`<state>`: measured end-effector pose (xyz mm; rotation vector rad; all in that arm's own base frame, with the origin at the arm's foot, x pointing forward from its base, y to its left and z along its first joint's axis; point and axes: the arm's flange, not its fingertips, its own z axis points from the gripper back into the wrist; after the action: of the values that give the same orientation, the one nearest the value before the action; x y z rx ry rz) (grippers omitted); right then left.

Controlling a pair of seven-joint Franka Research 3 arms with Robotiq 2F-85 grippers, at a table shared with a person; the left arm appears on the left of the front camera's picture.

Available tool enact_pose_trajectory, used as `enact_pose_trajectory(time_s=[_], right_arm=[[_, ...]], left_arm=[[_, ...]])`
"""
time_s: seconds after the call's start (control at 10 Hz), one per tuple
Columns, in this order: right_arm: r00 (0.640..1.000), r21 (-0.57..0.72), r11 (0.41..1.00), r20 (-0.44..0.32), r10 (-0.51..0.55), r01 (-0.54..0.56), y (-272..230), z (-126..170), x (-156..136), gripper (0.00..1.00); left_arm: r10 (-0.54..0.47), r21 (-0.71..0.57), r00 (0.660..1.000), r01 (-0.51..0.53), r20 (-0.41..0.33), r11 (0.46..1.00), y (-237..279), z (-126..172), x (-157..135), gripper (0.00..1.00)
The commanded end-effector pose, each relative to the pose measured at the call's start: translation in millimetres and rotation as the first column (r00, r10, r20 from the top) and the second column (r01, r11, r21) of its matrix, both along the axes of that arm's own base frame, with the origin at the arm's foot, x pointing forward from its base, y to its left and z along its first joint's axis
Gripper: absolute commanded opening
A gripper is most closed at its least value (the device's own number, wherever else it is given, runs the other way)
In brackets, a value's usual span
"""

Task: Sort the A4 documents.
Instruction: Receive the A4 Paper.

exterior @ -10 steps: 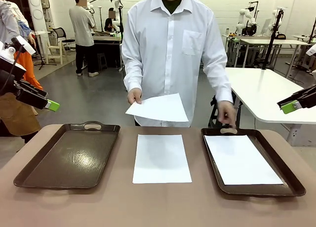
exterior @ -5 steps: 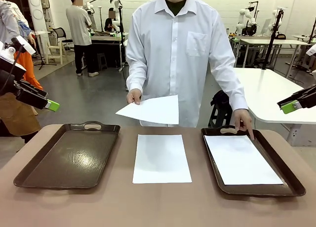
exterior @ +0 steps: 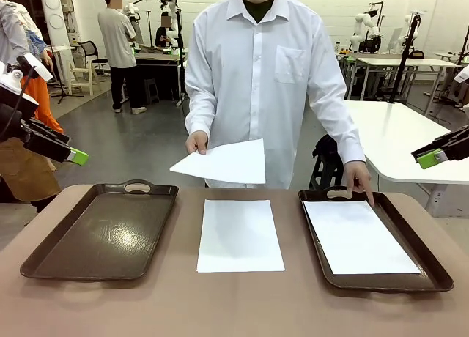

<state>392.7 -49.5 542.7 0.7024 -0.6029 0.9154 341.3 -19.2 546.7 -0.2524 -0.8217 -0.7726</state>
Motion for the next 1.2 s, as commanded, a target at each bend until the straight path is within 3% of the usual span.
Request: enact_pose_trajectory(time_s=[0.0, 1.1], right_arm=[[1.0, 0.0, 1.0, 0.0, 0.002, -0.002, 0.6, 0.0, 0.1, 1.0], [1.0, 0.0, 1.0, 0.0, 0.002, -0.002, 0.6, 0.0, 0.1, 1.0]], left_arm=[[-0.012, 0.0, 1.0, 0.012, 0.003, 1.0, 1.4, -1.0, 0.5, 1.0], [-0.012, 0.0, 1.0, 0.012, 0.003, 1.0, 1.4, -1.0, 0.5, 1.0]])
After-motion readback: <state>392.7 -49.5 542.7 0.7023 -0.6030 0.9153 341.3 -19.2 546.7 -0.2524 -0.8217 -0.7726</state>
